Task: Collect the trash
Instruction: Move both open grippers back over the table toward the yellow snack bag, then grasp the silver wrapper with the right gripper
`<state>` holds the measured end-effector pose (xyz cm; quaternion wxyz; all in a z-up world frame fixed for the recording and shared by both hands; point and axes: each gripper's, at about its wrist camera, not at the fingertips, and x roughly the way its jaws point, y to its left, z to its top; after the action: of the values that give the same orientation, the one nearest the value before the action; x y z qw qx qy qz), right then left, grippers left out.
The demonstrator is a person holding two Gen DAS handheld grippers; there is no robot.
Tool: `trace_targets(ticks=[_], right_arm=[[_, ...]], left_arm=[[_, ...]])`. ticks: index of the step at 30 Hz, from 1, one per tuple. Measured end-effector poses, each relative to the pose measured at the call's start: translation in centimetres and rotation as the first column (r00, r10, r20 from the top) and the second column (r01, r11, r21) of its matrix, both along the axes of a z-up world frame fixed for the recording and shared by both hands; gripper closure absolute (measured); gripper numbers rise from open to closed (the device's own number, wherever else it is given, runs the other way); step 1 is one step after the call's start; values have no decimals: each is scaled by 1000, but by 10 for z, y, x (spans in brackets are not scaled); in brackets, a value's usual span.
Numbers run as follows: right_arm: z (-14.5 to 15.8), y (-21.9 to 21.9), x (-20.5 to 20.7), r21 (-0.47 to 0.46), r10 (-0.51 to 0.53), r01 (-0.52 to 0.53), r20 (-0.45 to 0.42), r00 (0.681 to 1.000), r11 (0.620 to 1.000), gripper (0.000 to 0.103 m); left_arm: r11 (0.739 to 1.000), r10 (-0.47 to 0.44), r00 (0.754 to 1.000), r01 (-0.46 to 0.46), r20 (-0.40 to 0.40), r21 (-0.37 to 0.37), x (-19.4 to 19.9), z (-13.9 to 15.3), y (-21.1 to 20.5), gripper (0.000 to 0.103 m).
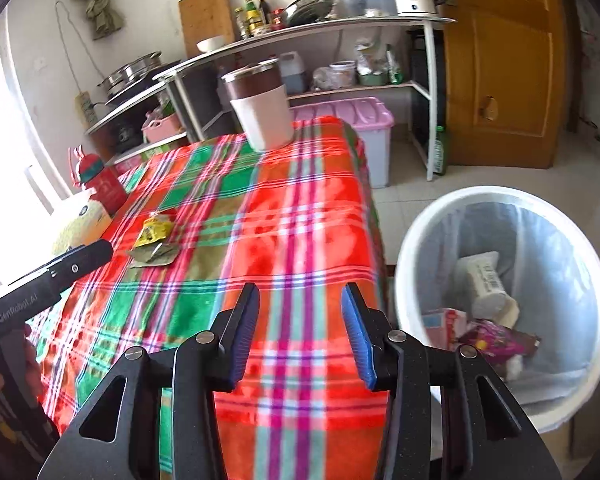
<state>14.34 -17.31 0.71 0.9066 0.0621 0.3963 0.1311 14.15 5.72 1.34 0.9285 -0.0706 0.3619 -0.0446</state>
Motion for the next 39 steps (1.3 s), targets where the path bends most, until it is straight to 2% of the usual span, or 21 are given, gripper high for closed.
trace_targets(ticks=[10, 22, 27, 33, 34, 36, 37, 38, 39], right_arm=[[-14, 73, 33, -39, 181, -183, -38, 983, 982, 58], [-27, 136, 75, -10, 372, -373, -48, 927, 928, 57], [-34, 157, 86, -26, 446, -448, -57, 893, 894, 55], [-36, 165, 76, 13, 519, -520, -76, 851, 854, 55], [-36, 166, 72, 29, 540, -540, -79, 838, 841, 55], [-36, 171, 61, 52, 612, -610, -89, 786, 791, 55], [-36, 173, 58, 47, 629, -627, -89, 773, 777, 55], [-35, 175, 55, 26, 628, -628, -80, 774, 778, 55], [-33, 175, 53, -4, 609, -610, -62, 791, 792, 55]], left_arm=[[997, 75, 996, -75, -37, 7, 12, -15, 51, 37], [996, 86, 995, -86, -48, 14, 23, -18, 79, 37], [996, 90, 994, -91, -56, -10, 27, -21, 88, 37], [993, 112, 992, -113, -60, -28, 26, -24, 100, 37], [993, 112, 992, -114, -59, -33, 25, -24, 102, 37], [992, 117, 992, -120, -56, -39, 23, -23, 106, 37], [992, 120, 991, -122, -55, -40, 23, -23, 107, 36], [991, 126, 991, -128, -56, -43, 23, -23, 109, 36], [990, 133, 989, -136, -57, -45, 23, -23, 111, 36]])
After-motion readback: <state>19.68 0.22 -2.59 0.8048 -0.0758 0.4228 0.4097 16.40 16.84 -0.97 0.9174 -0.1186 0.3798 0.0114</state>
